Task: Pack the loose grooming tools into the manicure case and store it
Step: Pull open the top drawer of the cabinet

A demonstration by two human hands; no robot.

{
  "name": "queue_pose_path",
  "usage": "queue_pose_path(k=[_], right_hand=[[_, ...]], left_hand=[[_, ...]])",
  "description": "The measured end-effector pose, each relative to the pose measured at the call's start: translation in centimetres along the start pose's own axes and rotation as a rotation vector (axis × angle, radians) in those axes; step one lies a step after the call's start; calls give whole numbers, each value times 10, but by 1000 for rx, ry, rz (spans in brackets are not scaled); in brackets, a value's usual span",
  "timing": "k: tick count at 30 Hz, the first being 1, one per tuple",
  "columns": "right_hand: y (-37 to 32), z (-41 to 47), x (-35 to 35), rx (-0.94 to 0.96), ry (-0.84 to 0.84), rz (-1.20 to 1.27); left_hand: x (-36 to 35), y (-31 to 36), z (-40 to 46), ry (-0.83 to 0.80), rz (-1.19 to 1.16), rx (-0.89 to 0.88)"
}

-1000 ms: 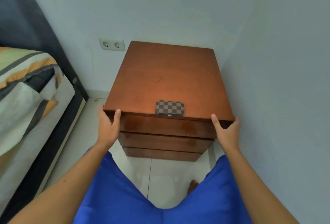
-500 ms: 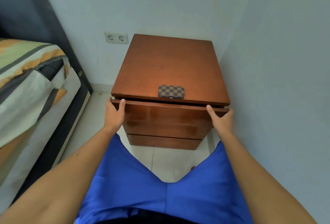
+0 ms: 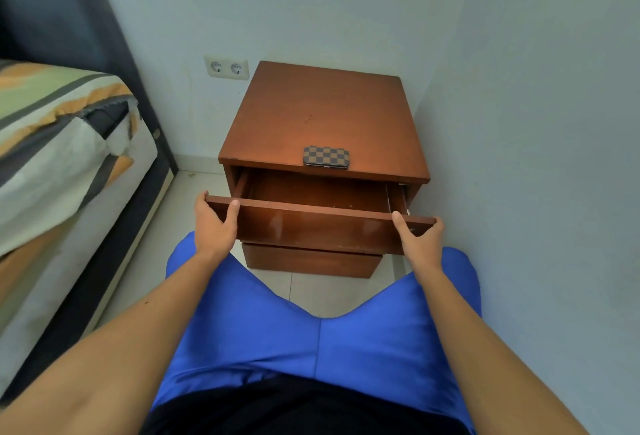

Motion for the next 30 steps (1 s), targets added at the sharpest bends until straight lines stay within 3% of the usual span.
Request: queue_pose_path(k=[8, 11, 15, 21, 30], right_hand=[[9, -22, 11, 14, 15, -23], [1, -25, 17, 54, 45, -80], [-31, -25, 16, 188, 84, -158], [-91, -12, -19, 390, 9, -256], [-157, 20, -120, 618, -253, -430]], left_hand=[[13, -1, -30, 51, 24, 13], [20, 5, -30, 83, 138, 11], [25, 38, -22, 184, 337, -127], [-3, 107, 12, 74, 454, -360], [-78, 155, 69, -149, 671, -529]])
Point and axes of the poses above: each hand's wrist, its own z-axis towards the middle knuckle, its own x-axis out of the back of the hand, y = z × x, the point moved 9 cm from there along z, towards the middle knuckle, and after that the axes turned 1 degree about z, right-handed, at the moved point
